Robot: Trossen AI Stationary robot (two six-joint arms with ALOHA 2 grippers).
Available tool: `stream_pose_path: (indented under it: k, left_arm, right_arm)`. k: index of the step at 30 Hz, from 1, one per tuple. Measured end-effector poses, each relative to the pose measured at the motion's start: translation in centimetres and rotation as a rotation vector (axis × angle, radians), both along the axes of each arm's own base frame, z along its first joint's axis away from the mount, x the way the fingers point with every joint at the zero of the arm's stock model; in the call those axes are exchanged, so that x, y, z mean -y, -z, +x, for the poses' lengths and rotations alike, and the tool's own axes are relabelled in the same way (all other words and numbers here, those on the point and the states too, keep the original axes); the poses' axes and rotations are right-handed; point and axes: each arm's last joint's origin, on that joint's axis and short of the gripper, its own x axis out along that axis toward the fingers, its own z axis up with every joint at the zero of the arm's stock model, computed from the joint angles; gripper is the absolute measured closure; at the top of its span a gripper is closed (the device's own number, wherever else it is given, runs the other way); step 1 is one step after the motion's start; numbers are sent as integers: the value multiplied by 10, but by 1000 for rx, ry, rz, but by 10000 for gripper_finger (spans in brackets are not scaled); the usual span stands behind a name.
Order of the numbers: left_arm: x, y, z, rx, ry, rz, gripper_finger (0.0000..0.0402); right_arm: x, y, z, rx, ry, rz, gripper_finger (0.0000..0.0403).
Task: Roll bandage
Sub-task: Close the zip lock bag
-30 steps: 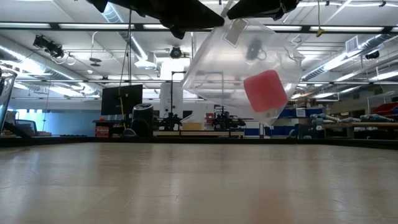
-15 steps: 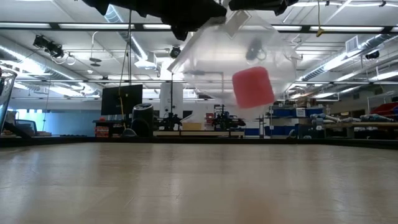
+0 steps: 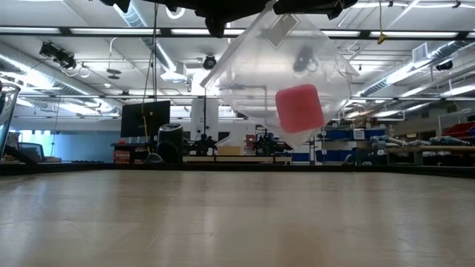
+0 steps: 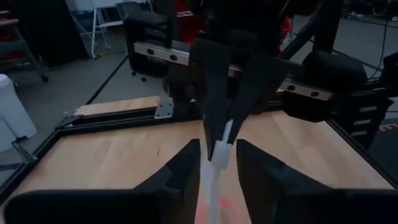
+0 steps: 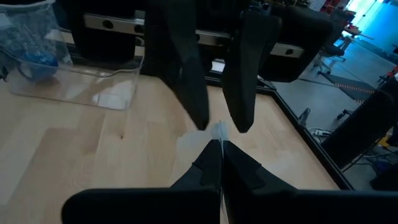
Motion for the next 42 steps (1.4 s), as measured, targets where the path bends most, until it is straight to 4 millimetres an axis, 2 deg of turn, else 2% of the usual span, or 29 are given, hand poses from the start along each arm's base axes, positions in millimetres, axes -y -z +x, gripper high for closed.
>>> stream_pose_path:
  k: [5,9,24,42]
  left_arm:
    - [0,0,0,3,4,43,329]
    - [0,0,0,4,6,50,340]
    - [6,-1,-1,6,29,99,290]
    - [7,3,3,2,19,100,289]
  right_arm:
    - [0,0,0,0,0,0,403]
    - [0,0,0,-1,1,-1,403]
    - [0,1,0,1,-4,1,403]
    - [0,-1,1,13,-11,1,403]
